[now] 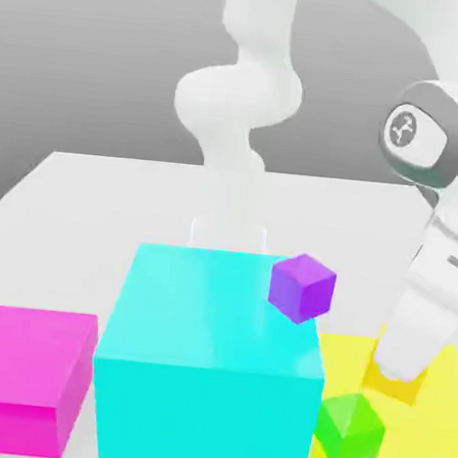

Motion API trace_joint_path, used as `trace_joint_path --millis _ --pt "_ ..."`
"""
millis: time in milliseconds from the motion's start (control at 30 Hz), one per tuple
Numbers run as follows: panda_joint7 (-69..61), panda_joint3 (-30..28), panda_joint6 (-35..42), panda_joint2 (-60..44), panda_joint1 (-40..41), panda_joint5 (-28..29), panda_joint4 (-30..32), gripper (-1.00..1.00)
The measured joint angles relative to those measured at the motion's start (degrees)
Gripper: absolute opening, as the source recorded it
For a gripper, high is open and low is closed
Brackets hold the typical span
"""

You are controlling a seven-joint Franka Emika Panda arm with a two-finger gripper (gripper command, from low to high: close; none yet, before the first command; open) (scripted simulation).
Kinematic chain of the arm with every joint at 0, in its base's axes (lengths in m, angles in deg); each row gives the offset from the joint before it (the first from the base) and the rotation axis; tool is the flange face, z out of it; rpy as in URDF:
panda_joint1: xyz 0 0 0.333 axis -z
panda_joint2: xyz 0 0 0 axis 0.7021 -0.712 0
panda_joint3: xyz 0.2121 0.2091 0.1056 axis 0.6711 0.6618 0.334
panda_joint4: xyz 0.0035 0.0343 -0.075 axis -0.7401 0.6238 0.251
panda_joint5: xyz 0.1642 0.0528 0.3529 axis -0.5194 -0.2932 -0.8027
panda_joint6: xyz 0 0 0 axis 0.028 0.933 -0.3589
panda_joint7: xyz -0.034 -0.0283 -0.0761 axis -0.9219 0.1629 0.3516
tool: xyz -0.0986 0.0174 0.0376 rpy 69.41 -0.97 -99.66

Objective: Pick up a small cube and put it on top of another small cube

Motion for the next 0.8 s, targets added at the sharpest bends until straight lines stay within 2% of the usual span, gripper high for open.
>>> trace_joint_path --millis 367,433,533,567,800 --pt "-19.1 0.2 -2.0 5.5 1.8 -6.4 1.0 -1.00" --pt "-22.7 -1.9 -4.2 4.8 3.7 -9.1 2.4 -1.00" --pt "-26.0 -1.7 -10.3 0.1 5.5 -12.9 4.1 -1.00" --pt "-26.9 -1.3 -12.6 -1.9 5.8 -14.1 4.6 1.00" --pt "-27.1 -1.3 -13.2 -2.3 5.9 -14.3 4.7 1.00"
